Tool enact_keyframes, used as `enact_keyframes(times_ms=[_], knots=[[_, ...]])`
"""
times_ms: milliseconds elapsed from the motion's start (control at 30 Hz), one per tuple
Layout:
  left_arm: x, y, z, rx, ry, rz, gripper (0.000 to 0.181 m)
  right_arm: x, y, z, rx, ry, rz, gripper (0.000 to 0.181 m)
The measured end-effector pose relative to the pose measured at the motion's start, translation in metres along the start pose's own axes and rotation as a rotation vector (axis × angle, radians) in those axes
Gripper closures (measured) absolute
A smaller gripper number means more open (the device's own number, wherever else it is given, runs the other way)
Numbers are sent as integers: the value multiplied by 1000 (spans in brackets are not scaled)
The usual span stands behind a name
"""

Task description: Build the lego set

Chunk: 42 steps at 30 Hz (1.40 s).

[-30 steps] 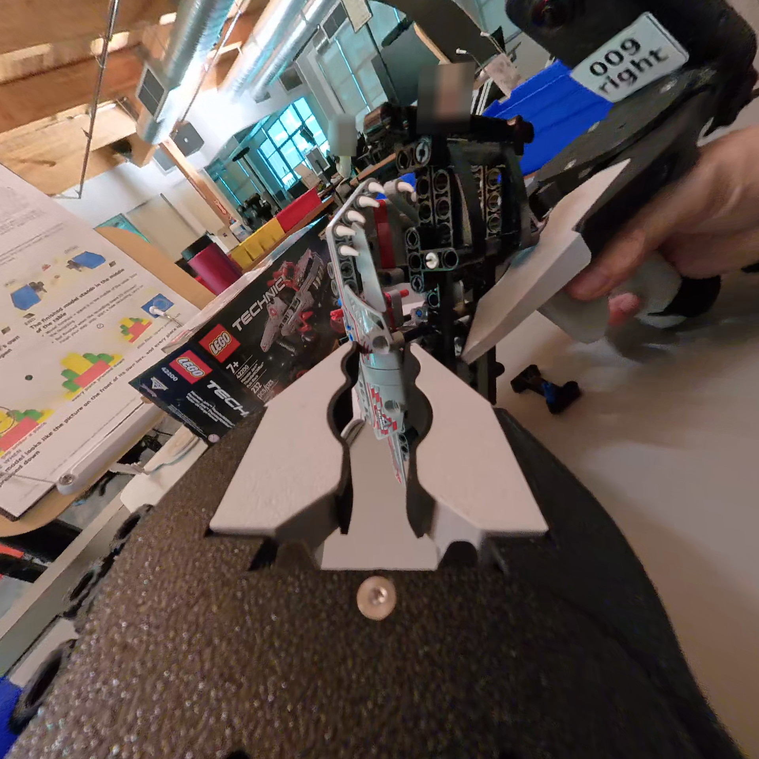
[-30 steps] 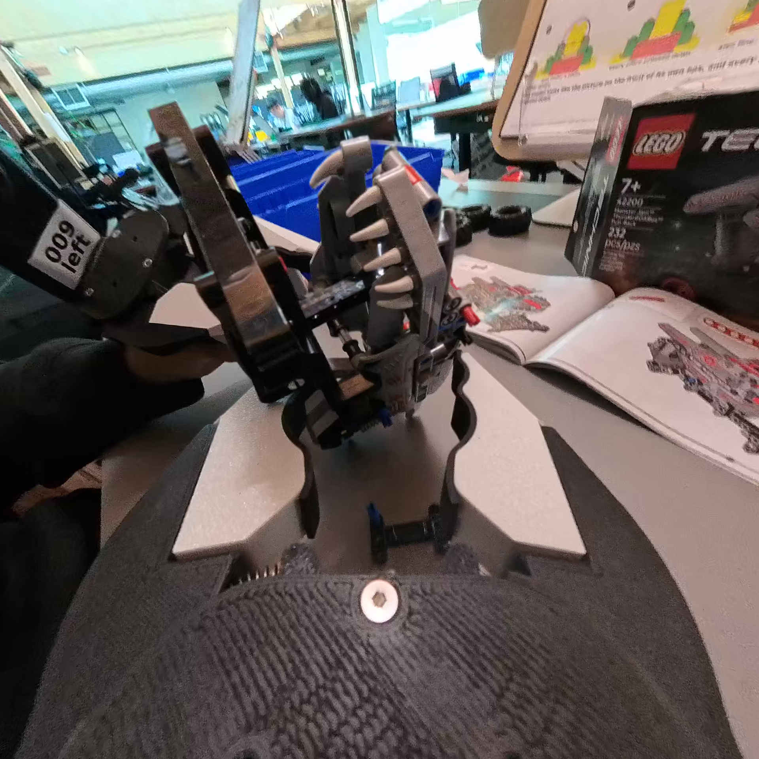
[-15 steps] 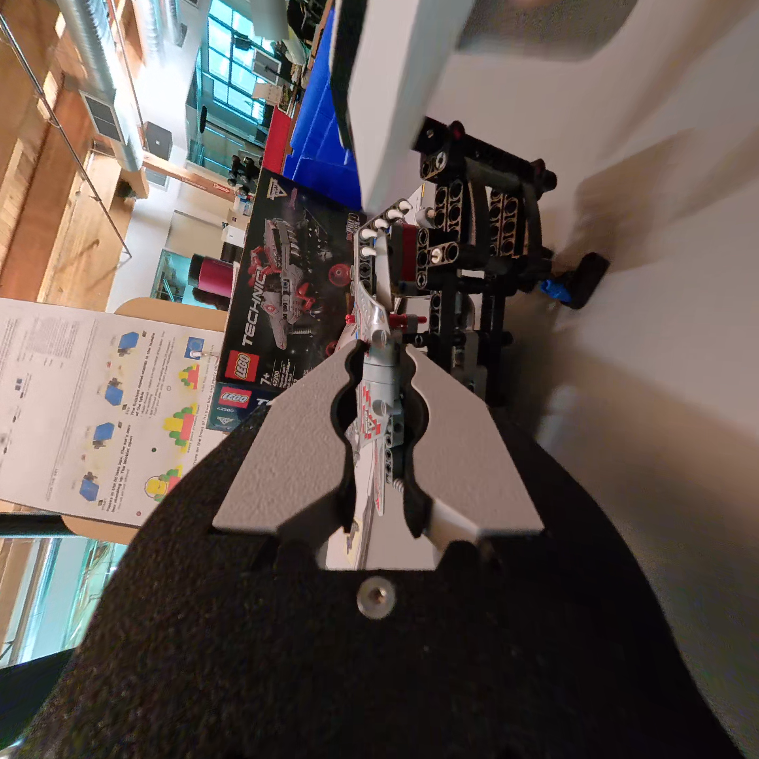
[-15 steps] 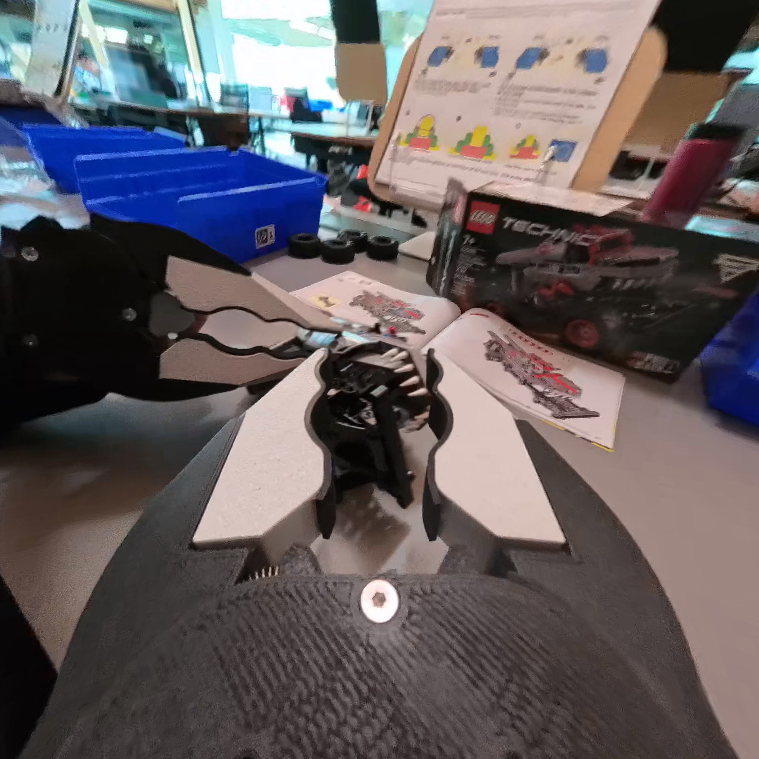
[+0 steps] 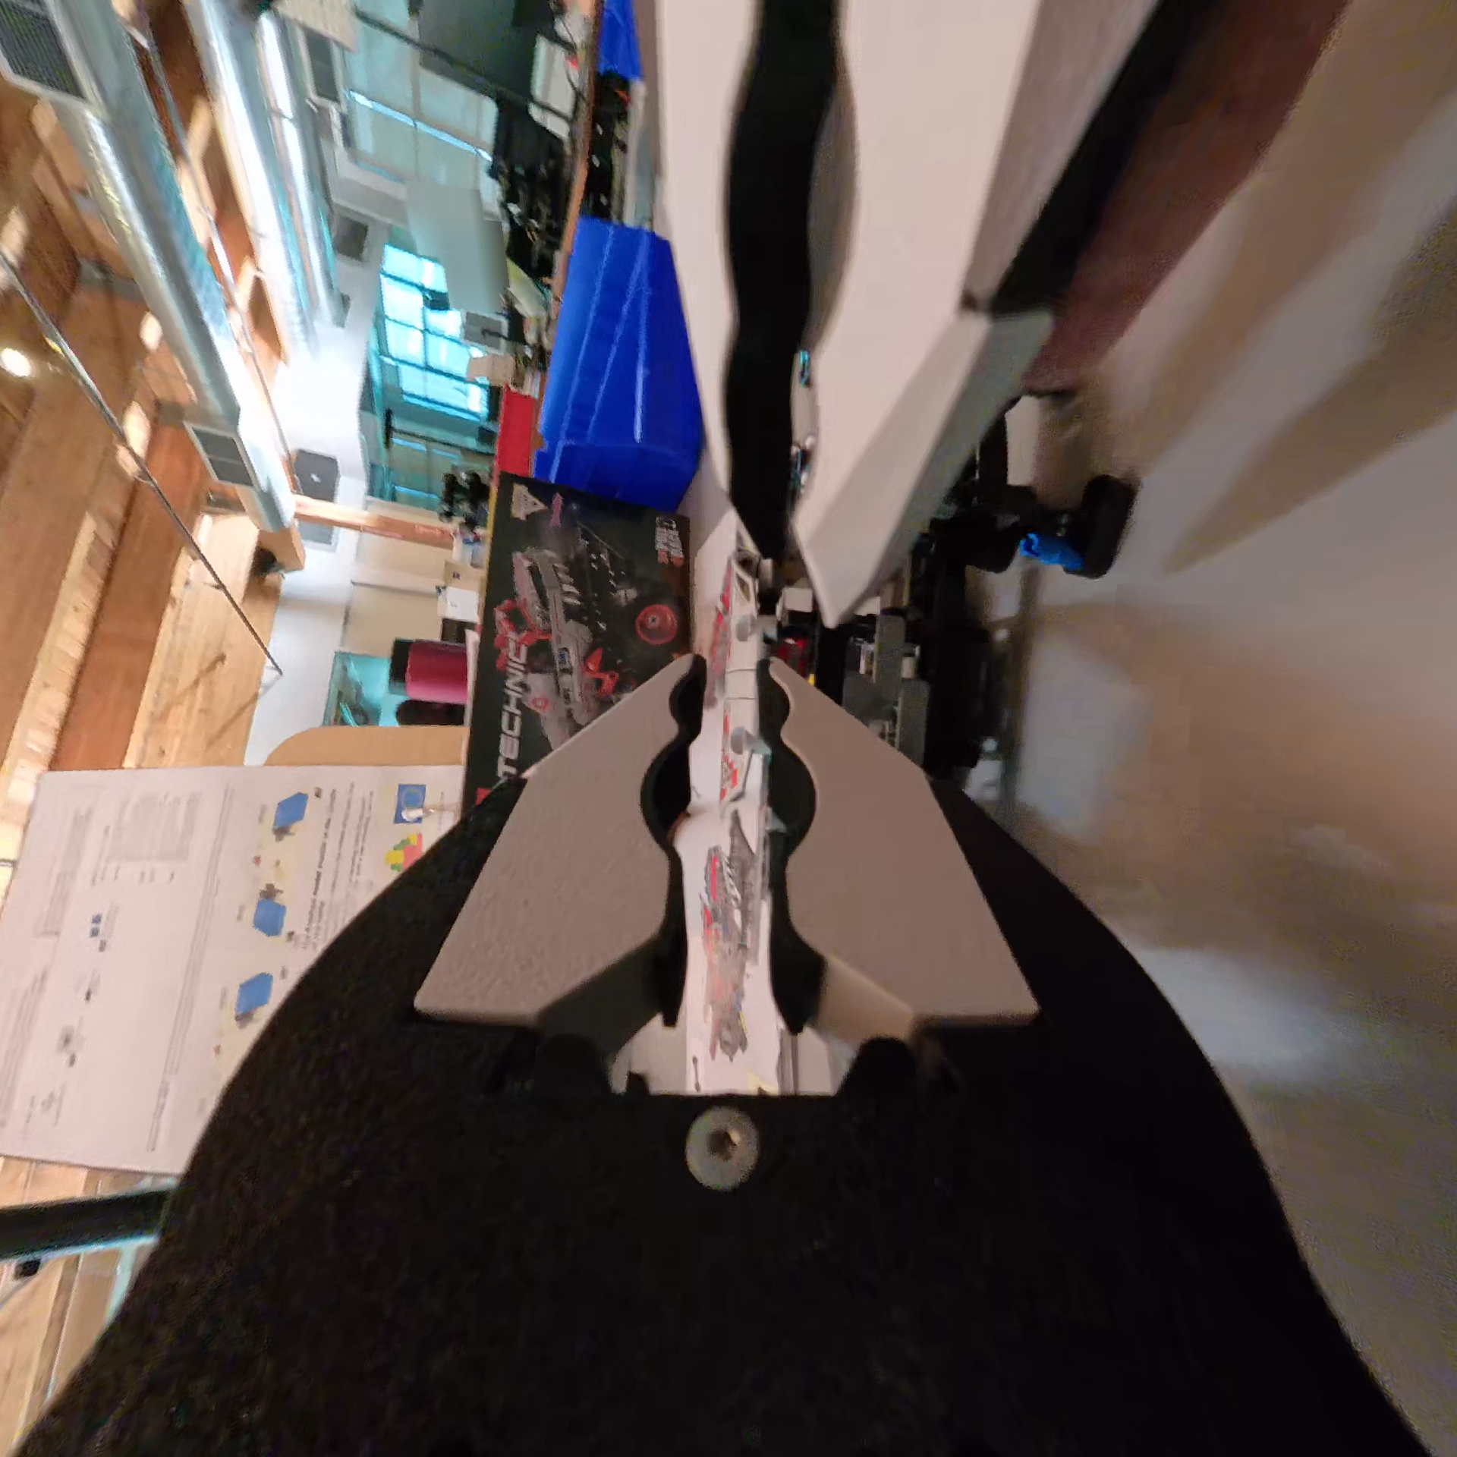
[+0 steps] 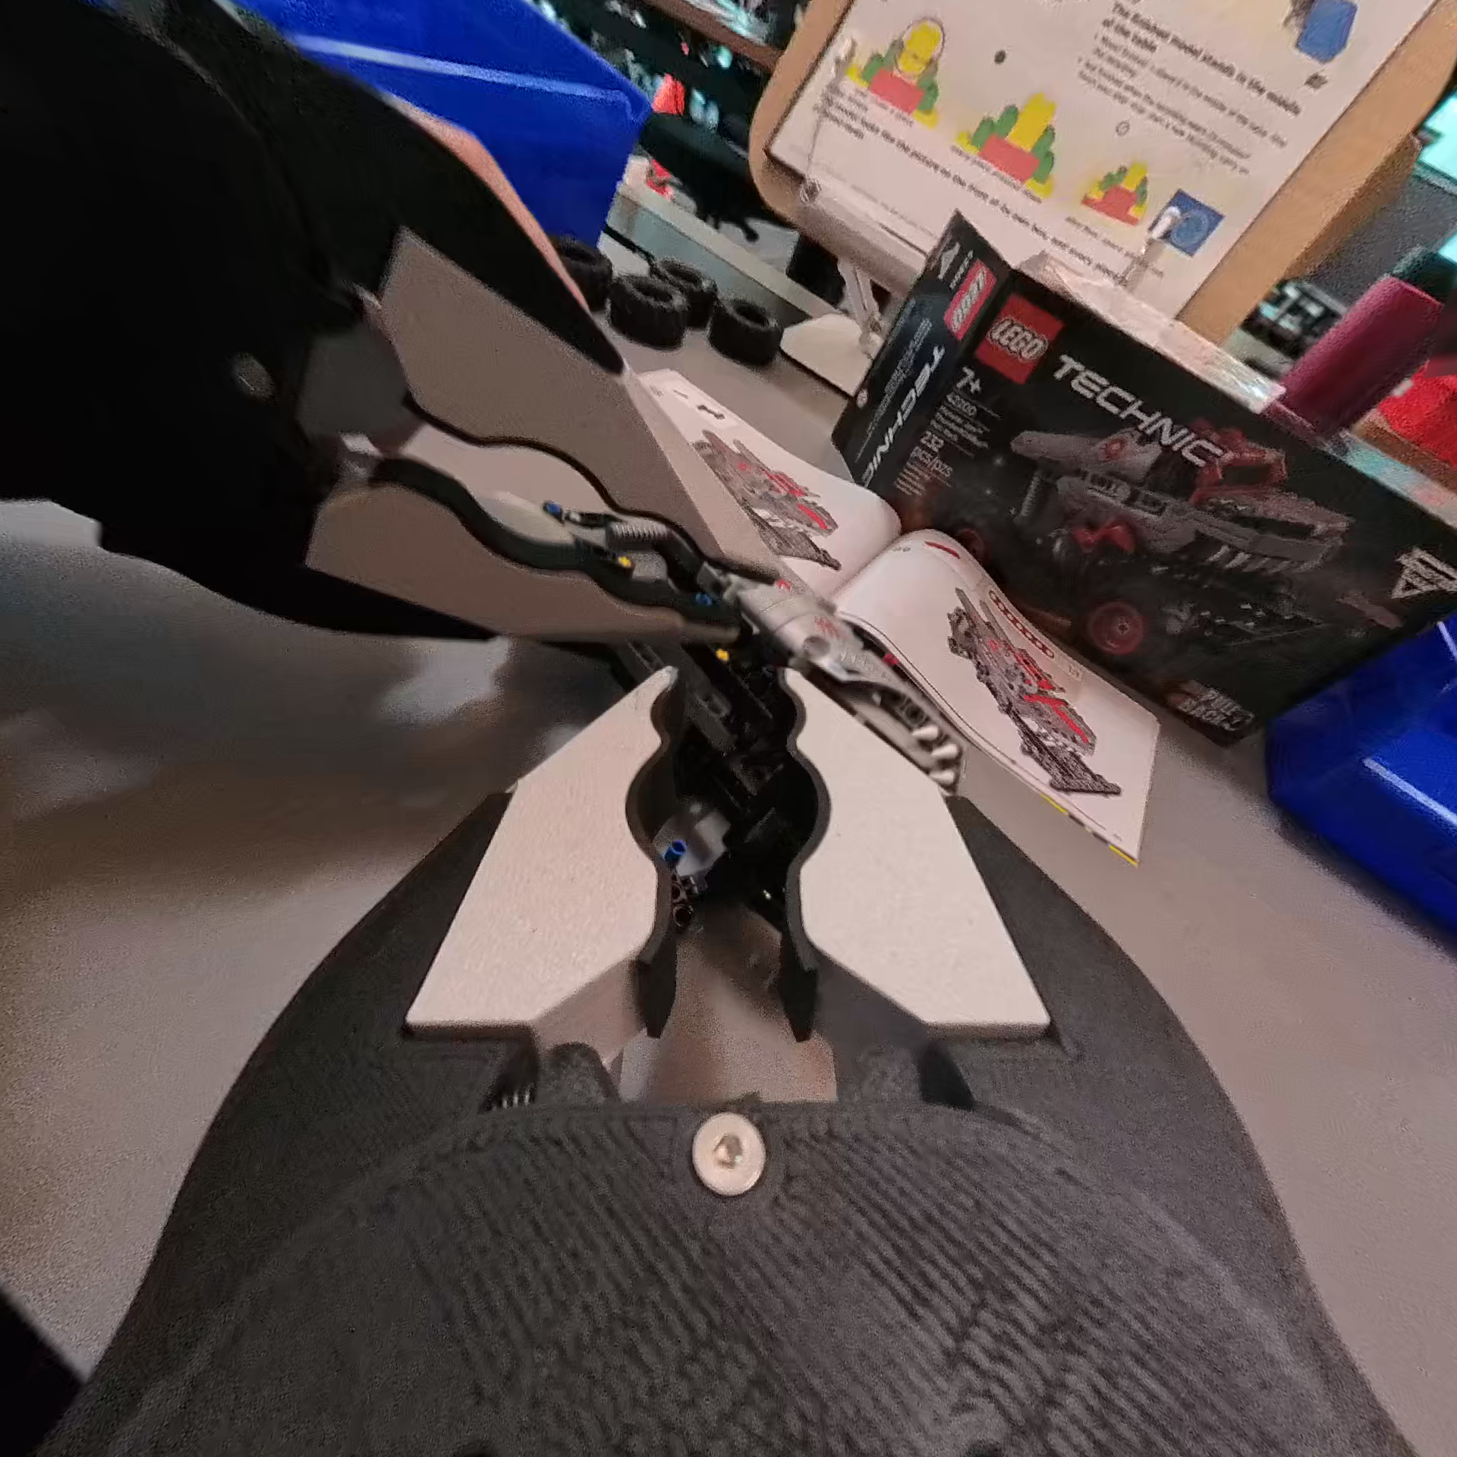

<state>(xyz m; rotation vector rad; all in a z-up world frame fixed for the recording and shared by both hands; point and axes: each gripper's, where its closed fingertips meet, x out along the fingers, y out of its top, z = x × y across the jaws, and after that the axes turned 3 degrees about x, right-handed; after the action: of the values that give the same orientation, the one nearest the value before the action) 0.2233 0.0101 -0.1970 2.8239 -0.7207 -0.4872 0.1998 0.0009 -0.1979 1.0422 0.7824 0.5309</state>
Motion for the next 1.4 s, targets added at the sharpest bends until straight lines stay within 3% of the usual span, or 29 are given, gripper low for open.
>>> enact_keyframes(times_ms=[33, 167, 333, 400, 533, 800, 933, 1067, 1133, 1267, 1333, 1400], knots=[[0, 1, 1, 19, -13, 16, 167, 2, -5, 3, -19, -26, -18, 159], [9, -5, -2, 58, -109, 4, 161, 2, -10, 16, -24, -74, -29, 159], [13, 3, -18, -101, -376, 84, 170, 2, -17, 18, -45, -48, -65, 157], [15, 0, -10, -118, -527, 84, 169, 3, -16, 22, -48, -76, -76, 157], [20, -1, 9, -83, -673, 118, 167, 7, -8, 24, -32, -86, -35, 158], [32, -2, 11, -100, -636, 121, 175, 14, -13, 25, 106, 114, -72, 156], [33, -2, 10, -154, -641, 137, 176, 9, -4, 46, 163, 134, -29, 134], [29, 0, 13, -259, -694, 160, 169, 7, -14, 68, 149, 236, -78, 88], [29, 0, 12, -293, -703, 160, 171, 10, -11, 82, 145, 287, -37, 87], [31, -1, 11, -284, -698, 119, 176, 31, -15, 85, 258, 518, -42, 87], [30, -2, 11, -251, -697, 93, 175, 39, -20, 70, 273, 678, -63, 79], [29, -3, 12, -241, -704, 74, 173, 35, -17, 57, 307, 841, -62, 93]])
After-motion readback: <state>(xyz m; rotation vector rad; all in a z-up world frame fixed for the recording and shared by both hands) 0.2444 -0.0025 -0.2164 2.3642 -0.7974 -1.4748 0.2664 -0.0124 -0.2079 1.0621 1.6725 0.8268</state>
